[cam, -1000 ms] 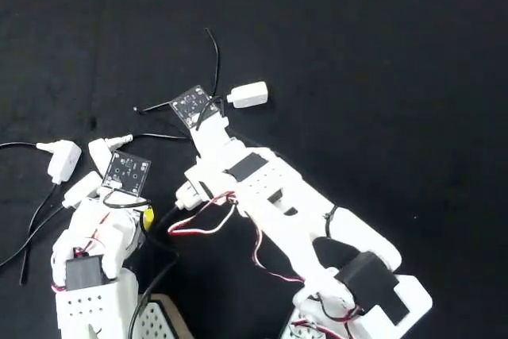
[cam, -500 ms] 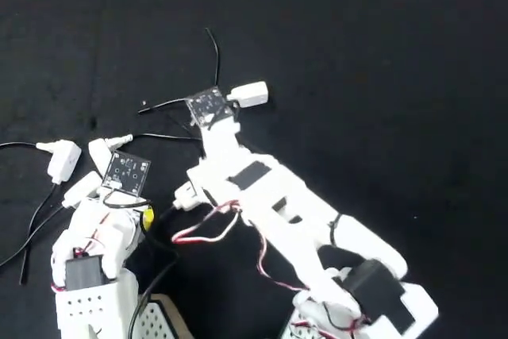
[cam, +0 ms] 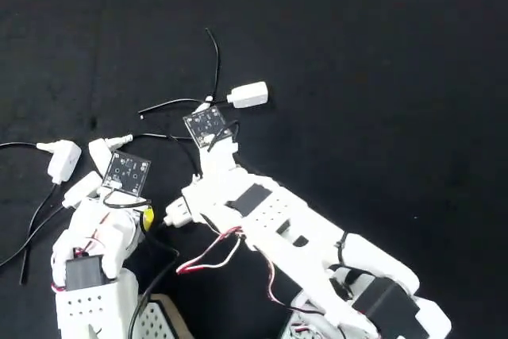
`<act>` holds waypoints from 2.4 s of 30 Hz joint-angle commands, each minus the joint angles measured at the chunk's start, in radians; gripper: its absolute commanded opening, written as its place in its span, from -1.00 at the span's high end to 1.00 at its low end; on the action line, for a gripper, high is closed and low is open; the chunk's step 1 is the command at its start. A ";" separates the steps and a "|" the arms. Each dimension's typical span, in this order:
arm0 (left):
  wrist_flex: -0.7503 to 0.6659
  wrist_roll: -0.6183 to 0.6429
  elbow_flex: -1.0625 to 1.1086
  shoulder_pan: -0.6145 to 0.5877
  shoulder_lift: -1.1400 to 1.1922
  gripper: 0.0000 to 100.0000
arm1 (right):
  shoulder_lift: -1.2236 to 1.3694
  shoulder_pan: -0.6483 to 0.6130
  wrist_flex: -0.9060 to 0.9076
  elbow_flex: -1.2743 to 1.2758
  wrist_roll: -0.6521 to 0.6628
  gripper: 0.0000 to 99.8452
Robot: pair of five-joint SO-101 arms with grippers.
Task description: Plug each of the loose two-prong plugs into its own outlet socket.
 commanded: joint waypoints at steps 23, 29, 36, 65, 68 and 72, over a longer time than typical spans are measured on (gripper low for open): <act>-0.097 0.141 -0.188 0.400 -0.063 0.47 | -0.595 0.046 0.026 -0.022 -0.087 0.98; -0.245 0.264 -0.193 0.390 -0.060 0.46 | -0.693 -0.049 -0.009 0.120 -0.104 0.98; -0.307 0.344 -0.171 0.348 -0.060 0.46 | -0.754 -0.080 0.141 0.101 -0.101 0.98; 0.005 -0.002 -0.005 -0.058 -0.060 0.47 | -0.174 0.058 0.350 -0.140 0.157 0.98; 0.003 -0.002 -0.002 -0.056 -0.060 0.47 | -0.113 0.058 0.315 -0.137 0.157 0.98; -0.029 -0.002 0.015 -0.056 -0.060 0.47 | -0.064 0.058 0.310 -0.154 0.157 0.98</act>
